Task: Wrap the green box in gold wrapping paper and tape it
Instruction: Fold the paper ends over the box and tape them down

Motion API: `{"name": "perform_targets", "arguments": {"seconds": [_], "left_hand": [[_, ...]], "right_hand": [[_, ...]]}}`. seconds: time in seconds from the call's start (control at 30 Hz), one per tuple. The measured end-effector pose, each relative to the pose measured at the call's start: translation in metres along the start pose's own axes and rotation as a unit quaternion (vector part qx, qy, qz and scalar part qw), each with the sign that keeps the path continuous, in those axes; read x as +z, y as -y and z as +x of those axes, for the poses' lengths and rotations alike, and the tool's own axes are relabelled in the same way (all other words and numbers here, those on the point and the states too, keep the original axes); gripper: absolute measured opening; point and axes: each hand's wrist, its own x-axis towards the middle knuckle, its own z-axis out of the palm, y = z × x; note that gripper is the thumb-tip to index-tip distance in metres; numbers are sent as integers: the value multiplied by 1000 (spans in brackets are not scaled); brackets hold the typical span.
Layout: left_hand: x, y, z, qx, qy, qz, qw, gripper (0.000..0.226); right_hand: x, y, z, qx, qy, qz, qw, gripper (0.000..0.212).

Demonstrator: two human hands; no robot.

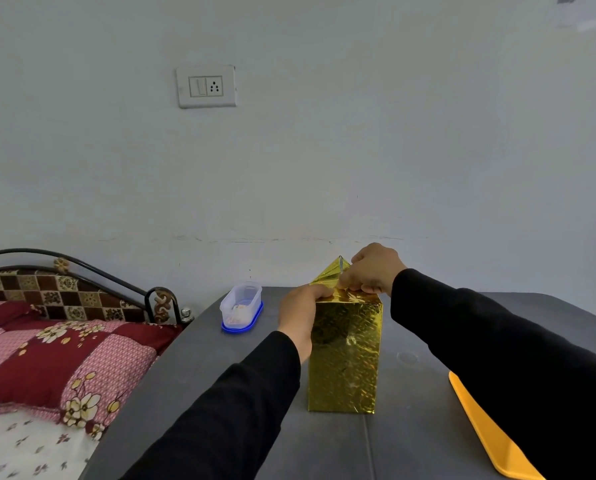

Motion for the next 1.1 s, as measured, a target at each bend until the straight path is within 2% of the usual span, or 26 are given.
{"name": "perform_targets", "arguments": {"seconds": [0.13,0.23,0.37,0.47,0.57,0.67,0.7,0.8,0.83,0.97,1.03,1.1], "left_hand": [[3,-9,7,28,-3,40,999,12],[7,-14,15,24,-24,72,997,37],[10,-12,23,34,-60,111,991,20],[10,-10,25,35,-61,117,991,22],[10,-10,25,43,-53,141,988,30],[9,-9,25,44,-52,156,985,29],[8,-8,25,44,-53,145,987,27],[6,-6,23,46,-58,118,990,23],[5,-7,21,50,-61,113,991,22],[4,-5,17,72,-52,109,990,19],[5,-4,14,72,-45,105,991,18],[5,-4,12,74,-46,102,991,18]], "right_hand": [[0,6,4,30,17,-10,999,31],[0,9,8,48,23,-14,998,35],[0,10,15,58,43,-8,997,37],[-2,11,17,49,49,-4,998,27],[-1,13,18,45,38,-4,998,31],[0,8,20,64,26,19,997,37],[0,6,20,58,23,24,998,41],[-6,3,19,72,10,26,997,91],[-9,1,17,85,18,46,995,93],[-6,-18,4,176,69,157,969,69],[2,-35,1,227,97,266,932,56],[9,-43,5,259,92,356,893,48]]}}
